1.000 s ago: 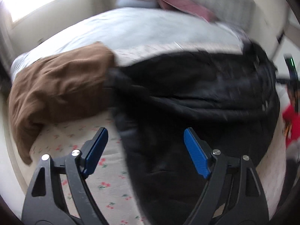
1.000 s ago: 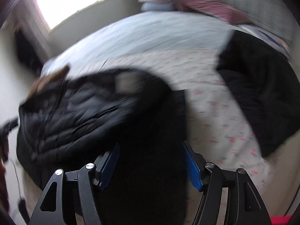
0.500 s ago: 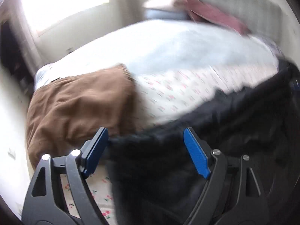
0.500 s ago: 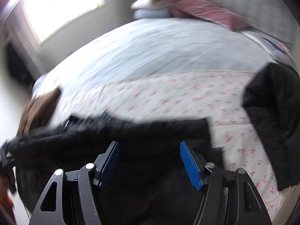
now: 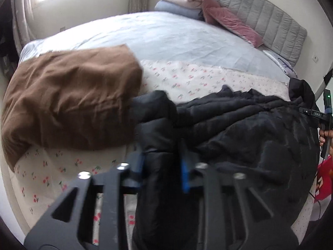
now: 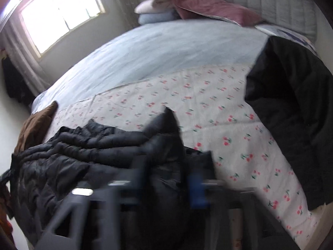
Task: Fold large clothes
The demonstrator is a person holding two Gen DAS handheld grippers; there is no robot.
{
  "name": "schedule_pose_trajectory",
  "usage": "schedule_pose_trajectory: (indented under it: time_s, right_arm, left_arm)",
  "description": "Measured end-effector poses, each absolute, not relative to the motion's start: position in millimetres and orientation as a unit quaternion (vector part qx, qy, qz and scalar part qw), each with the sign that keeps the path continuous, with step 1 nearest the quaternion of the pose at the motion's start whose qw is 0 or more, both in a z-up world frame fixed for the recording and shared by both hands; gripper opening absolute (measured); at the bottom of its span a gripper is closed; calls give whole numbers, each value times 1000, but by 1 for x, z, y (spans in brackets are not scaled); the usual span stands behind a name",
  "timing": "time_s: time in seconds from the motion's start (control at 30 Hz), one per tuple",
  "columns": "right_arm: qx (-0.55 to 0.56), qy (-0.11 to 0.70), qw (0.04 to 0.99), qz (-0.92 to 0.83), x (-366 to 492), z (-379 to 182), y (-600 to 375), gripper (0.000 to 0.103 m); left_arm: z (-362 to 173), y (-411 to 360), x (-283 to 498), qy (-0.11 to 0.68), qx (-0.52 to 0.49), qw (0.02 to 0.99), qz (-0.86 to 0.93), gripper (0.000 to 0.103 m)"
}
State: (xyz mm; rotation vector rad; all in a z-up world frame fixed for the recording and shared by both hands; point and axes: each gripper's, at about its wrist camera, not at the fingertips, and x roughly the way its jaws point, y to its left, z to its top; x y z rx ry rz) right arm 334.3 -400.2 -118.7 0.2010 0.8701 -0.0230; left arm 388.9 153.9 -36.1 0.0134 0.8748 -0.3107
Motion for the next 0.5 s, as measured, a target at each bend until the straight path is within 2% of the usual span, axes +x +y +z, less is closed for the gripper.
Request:
schedule_pose_trajectory:
  time_s: [0.1,0.27,0.5]
  right_arm:
    - [66,391,917,-32,326,-109,-401,8]
    - [48,342,937,-53,313,-84,-404,7]
    - [33,324,941,-94,351,-70,-397,7]
  left_arm:
    - [-19,141,384,387,5,906,-169,12]
    - [6,125,392,335,10,930,-149,10]
    - [-5,116,440,326,11,940,-98,10]
